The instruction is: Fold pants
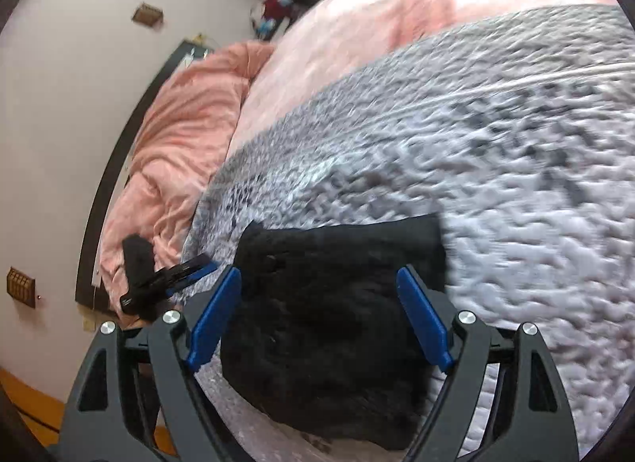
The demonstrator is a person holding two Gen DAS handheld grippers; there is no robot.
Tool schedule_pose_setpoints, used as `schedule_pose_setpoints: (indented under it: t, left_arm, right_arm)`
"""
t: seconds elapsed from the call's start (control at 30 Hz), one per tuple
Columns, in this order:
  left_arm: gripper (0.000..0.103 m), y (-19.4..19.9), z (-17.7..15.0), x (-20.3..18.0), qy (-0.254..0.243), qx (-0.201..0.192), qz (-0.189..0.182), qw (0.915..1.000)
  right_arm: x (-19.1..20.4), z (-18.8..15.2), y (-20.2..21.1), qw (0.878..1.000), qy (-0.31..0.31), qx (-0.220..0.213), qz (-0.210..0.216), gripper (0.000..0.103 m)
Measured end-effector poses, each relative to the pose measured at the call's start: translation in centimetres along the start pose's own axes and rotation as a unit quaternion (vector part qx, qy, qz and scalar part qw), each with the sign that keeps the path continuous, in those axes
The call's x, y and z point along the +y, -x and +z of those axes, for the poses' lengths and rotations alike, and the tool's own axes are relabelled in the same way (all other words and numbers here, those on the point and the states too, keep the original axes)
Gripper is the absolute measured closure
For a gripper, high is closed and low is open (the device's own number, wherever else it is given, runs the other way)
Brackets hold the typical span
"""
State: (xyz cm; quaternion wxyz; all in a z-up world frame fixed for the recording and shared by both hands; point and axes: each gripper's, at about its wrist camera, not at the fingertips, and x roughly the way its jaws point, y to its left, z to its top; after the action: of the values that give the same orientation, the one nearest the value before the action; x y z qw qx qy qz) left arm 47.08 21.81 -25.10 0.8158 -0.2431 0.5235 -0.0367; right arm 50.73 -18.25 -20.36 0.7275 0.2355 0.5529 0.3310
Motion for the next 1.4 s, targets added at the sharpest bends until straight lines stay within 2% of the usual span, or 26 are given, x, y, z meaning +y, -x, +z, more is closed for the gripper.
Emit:
schedule_pose_setpoints:
  t: [0.1, 0.13, 0.2, 0.33, 0.4, 0.43, 0.53, 0.63, 0.73, 0.87, 1.0, 1.07, 1.1, 1.13, 1.27, 1.4]
  left_arm:
    - [0.018, -3.0, 0.5, 0.2, 0.023, 0.03, 0.032, 0.9988]
    - [0.012, -3.6, 0.4, 0.9, 0.031, 0.035, 0.032, 0.9984]
    - [0.009, -4.2, 0.4, 0.9, 0.051, 0.042, 0.025, 0.9975]
    - [0.012, -1.5, -0.9, 1.2, 0.061, 0.025, -0.011, 0.9978]
    - [0.011, 1.0, -2.7, 1.0, 0.048, 0.0, -0.019, 0.9987]
    - [0.011, 2.4, -4.6, 1.1, 0.043, -0.011, -0.025, 0.9987]
    - [0.011, 3.4, -8.5, 1.1, 0.027, -0.005, -0.012, 0.9995]
    - [0.011, 2.6, -11.9, 0.9, 0.011, 0.009, 0.017, 0.9998]
    - [0.008, 0.9, -13.3, 1.0, 0.0, 0.011, 0.041, 0.9991]
    - [0.008, 1.1, -13.6, 1.8, 0.019, 0.011, 0.03, 0.9993]
    - [0.009, 4.6, -15.5, 1.5, 0.008, -0.02, 0.018, 0.9996]
    - [0.008, 6.8, -17.0, 1.2, 0.002, -0.038, 0.023, 0.999]
    - [0.005, 8.1, -18.0, 1.1, -0.001, -0.051, 0.028, 0.9983]
    - [0.004, 9.1, -18.8, 0.9, -0.003, -0.061, 0.034, 0.9976]
    - [0.004, 14.0, -23.1, -0.5, -0.025, -0.096, 0.078, 0.992]
    - [0.004, 18.7, -27.4, -2.1, -0.049, -0.132, 0.127, 0.9819]
  right_arm:
    - [-1.0, 1.3, -3.4, 0.999, -0.022, 0.024, -0.026, 0.024]
    - [-1.9, 1.5, -4.6, 0.998, -0.037, 0.034, -0.042, 0.028]
    - [-3.0, 1.2, -5.4, 0.996, -0.045, 0.043, -0.06, 0.029]
    - [-0.9, -0.1, -2.4, 0.999, -0.021, 0.019, -0.039, 0.026]
    - [0.8, -1.8, 0.2, 1.0, 0.007, 0.004, -0.029, 0.026]
    - [1.6, -3.7, 1.8, 1.0, 0.02, 0.0, -0.017, 0.026]
    - [1.8, -7.6, 2.9, 1.0, 0.024, 0.007, -0.008, 0.025]
    - [0.3, -10.4, 1.0, 0.999, 0.009, 0.029, -0.03, 0.025]
    - [-1.7, -10.8, -0.6, 0.999, -0.023, 0.035, -0.031, 0.025]
    - [-1.3, -10.5, 0.2, 0.999, -0.033, 0.024, -0.025, 0.023]
    - [0.2, -11.8, 2.9, 1.0, -0.021, 0.0, -0.016, 0.021]
    - [1.1, -13.8, 4.9, 0.999, -0.011, -0.027, -0.028, 0.013]
    - [1.3, -14.4, 5.3, 0.999, -0.008, -0.036, -0.037, 0.012]
    - [1.8, -16.0, 6.4, 0.997, -0.005, -0.053, -0.061, 0.012]
    - [2.6, -20.9, 8.1, 0.991, -0.018, -0.075, -0.11, 0.01]
    - [5.1, -26.7, 9.7, 0.981, 0.01, -0.075, -0.178, 0.008]
